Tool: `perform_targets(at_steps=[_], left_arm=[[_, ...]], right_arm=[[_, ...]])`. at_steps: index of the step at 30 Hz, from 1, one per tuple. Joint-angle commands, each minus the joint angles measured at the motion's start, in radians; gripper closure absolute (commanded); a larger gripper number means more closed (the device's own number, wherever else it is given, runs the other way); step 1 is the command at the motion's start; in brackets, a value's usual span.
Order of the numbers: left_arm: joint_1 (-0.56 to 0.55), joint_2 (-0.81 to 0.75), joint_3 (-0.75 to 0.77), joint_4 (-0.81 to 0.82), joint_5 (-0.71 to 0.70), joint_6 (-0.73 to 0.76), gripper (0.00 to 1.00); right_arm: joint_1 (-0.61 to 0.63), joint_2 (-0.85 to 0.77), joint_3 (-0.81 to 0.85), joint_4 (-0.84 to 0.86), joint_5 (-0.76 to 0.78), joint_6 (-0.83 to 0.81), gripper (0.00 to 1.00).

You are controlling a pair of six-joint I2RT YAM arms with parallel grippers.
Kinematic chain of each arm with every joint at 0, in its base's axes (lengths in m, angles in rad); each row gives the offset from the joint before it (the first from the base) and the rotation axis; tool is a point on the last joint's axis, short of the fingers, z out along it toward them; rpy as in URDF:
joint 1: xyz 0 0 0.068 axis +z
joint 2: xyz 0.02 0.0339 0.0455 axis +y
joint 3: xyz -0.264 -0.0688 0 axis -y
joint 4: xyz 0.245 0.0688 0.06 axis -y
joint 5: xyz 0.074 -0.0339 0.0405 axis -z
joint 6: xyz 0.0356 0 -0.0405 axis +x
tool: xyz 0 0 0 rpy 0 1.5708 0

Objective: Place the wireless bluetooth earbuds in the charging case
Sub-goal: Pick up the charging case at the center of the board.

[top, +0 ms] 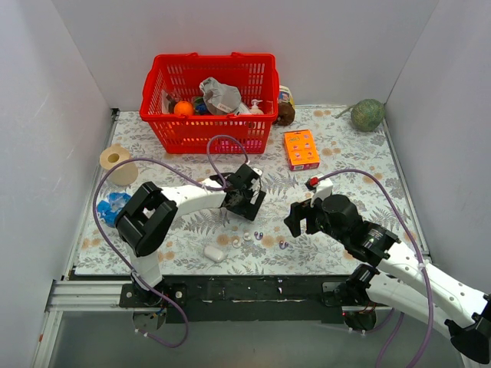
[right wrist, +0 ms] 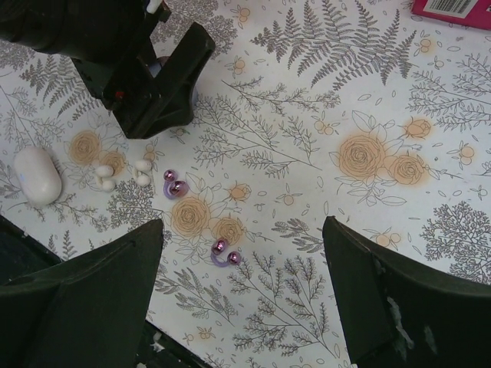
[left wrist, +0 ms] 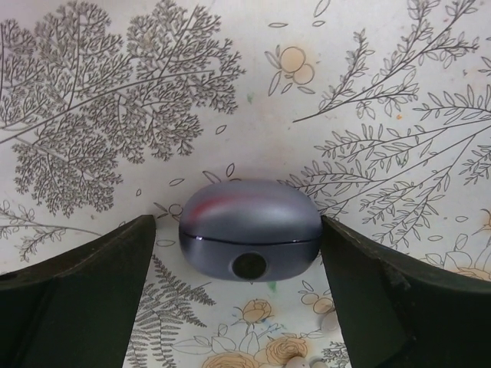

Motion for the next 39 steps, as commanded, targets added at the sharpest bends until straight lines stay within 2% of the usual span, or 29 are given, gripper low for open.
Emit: perform_targets(at_steps=[1, 11, 16, 20, 34, 35, 37, 39], left_arm=[[-0.032, 0.029, 0.048, 0.005, -0.077, 0.034, 0.15], [-0.043, 0.024, 0.021, 0.012, -0.073, 0.033, 0.22], [-0.043, -0.006, -0.002, 0.01, -0.085, 0.014, 0.14], [-0.043, -0.014, -0.015, 0.007, -0.091, 0.014, 0.14], [-0.043, 0.0, -0.022, -0.01, -0.082, -0.001, 0.34], [-0.042, -0.002, -0.021, -0.01, -0.084, -0.003, 0.34], [-0.043, -0.006, -0.022, -0.014, -0.102, -0.012, 0.2], [-0.043, -0.013, -0.024, -0.016, -0.113, -0.018, 0.13]], right_arm=[[-0.001, -0.016, 0.022, 0.013, 0.014, -0.003, 0.09], [-0.001, -0.022, 0.026, 0.003, 0.017, -0.003, 0.09], [-0.001, -0.019, 0.026, 0.005, 0.013, -0.002, 0.09], [-0.001, -0.019, 0.026, 0.006, 0.01, 0.0, 0.09], [-0.001, -0.033, 0.019, 0.0, 0.014, 0.007, 0.09], [-0.001, -0.033, 0.014, 0.0, 0.011, 0.009, 0.09], [-0.001, -0.033, 0.014, 0.002, 0.01, 0.01, 0.09], [-0.001, -0.034, 0.012, 0.002, 0.01, 0.01, 0.09]])
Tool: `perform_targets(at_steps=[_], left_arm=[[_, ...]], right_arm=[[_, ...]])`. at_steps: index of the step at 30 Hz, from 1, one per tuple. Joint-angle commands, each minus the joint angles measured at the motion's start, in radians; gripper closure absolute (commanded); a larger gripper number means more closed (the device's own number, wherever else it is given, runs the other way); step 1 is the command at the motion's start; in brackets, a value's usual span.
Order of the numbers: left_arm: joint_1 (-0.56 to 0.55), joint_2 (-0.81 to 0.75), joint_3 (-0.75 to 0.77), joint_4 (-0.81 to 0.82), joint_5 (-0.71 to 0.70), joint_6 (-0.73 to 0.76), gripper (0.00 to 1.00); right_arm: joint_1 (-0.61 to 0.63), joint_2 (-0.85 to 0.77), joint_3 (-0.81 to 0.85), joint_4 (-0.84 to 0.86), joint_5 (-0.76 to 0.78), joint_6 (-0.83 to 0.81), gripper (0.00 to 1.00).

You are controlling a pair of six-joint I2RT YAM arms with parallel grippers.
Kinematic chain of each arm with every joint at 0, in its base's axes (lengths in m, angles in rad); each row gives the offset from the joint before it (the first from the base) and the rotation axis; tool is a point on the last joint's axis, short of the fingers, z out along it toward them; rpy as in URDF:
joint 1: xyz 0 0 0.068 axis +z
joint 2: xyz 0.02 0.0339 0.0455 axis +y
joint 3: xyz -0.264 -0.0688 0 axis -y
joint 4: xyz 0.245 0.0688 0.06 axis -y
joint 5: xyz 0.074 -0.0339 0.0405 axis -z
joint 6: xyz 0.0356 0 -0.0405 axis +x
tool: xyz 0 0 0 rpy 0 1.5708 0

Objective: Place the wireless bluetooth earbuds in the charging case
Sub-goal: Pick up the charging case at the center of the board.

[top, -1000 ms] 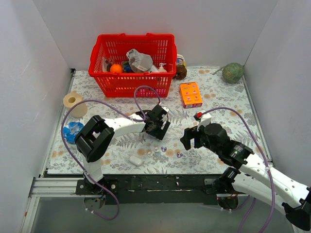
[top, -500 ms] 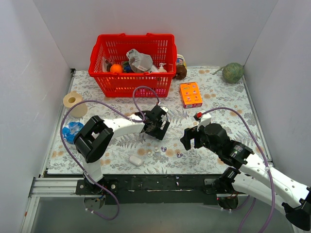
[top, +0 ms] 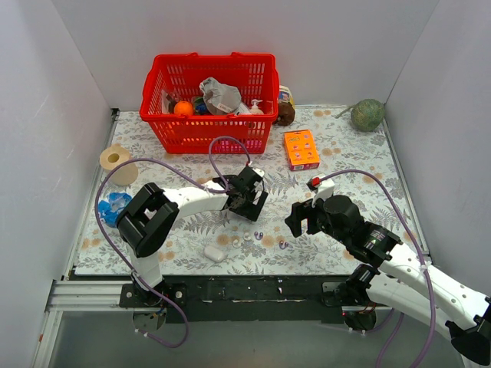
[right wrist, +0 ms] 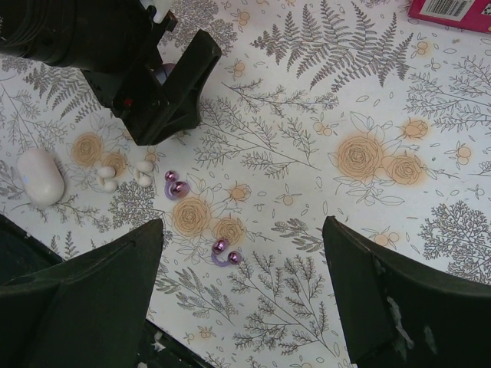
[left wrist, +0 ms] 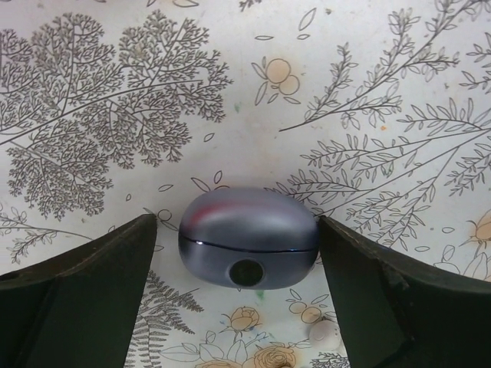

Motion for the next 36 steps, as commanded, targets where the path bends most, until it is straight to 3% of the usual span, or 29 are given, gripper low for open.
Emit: perform_targets(at_steps=[1, 6, 13, 17, 18, 20, 21, 24, 27, 29, 32, 34, 36], left_arm=[[-0.002, -0.031, -0.028, -0.048, -0.051, -0.006, 0.12], [0.0, -0.037, -0.039, -0.05, -0.047, -0.004, 0.12], [0.0, -0.028, -0.048, -0.039, 0.01, 0.011, 0.29], [0.0, -0.027, -0.059, -0.03, 0.027, 0.017, 0.54], [0.0, -0.031, -0.062, -0.027, 0.027, 0.019, 0.68], [0.0, -0.047, -0.072, -0.016, 0.024, 0.019, 0.82], [0.0, -0.077, -0.076, -0.008, 0.019, 0.017, 0.98], [0.0, -0.16, -0.112, 0.05, -0.016, 0.008, 1.0], [-0.002, -0.342, -0.205, 0.185, -0.013, -0.001, 1.0], [-0.002, -0.52, -0.29, 0.379, 0.073, 0.02, 1.0], [-0.003, -0.75, -0.556, 0.767, 0.244, 0.091, 1.0], [-0.005, -0.833, -0.717, 0.995, 0.262, 0.126, 1.0], [-0.005, -0.896, -0.76, 1.059, 0.271, 0.135, 1.0]], right_arm=[[-0.001, -0.011, 0.011, 0.009, 0.004, 0.009, 0.09], [-0.001, -0.006, 0.019, 0.009, 0.007, 0.006, 0.09], [-0.001, -0.008, 0.017, 0.009, 0.003, 0.007, 0.09], [-0.001, -0.006, 0.02, 0.006, 0.004, 0.007, 0.09], [-0.001, -0.006, 0.022, 0.005, 0.006, 0.007, 0.09], [-0.001, -0.002, 0.037, 0.002, 0.006, 0.006, 0.09], [0.001, 0.0, 0.045, 0.002, 0.006, 0.004, 0.09], [-0.001, 0.023, 0.109, -0.001, 0.012, -0.007, 0.09], [-0.001, 0.069, 0.223, -0.035, 0.04, -0.014, 0.1], [-0.001, 0.115, 0.29, -0.063, 0.041, -0.016, 0.1], [-0.001, 0.178, 0.416, -0.093, -0.017, -0.042, 0.09], [-0.002, 0.213, 0.508, -0.125, -0.051, -0.05, 0.09], [-0.002, 0.262, 0.554, -0.171, -0.09, -0.057, 0.08]])
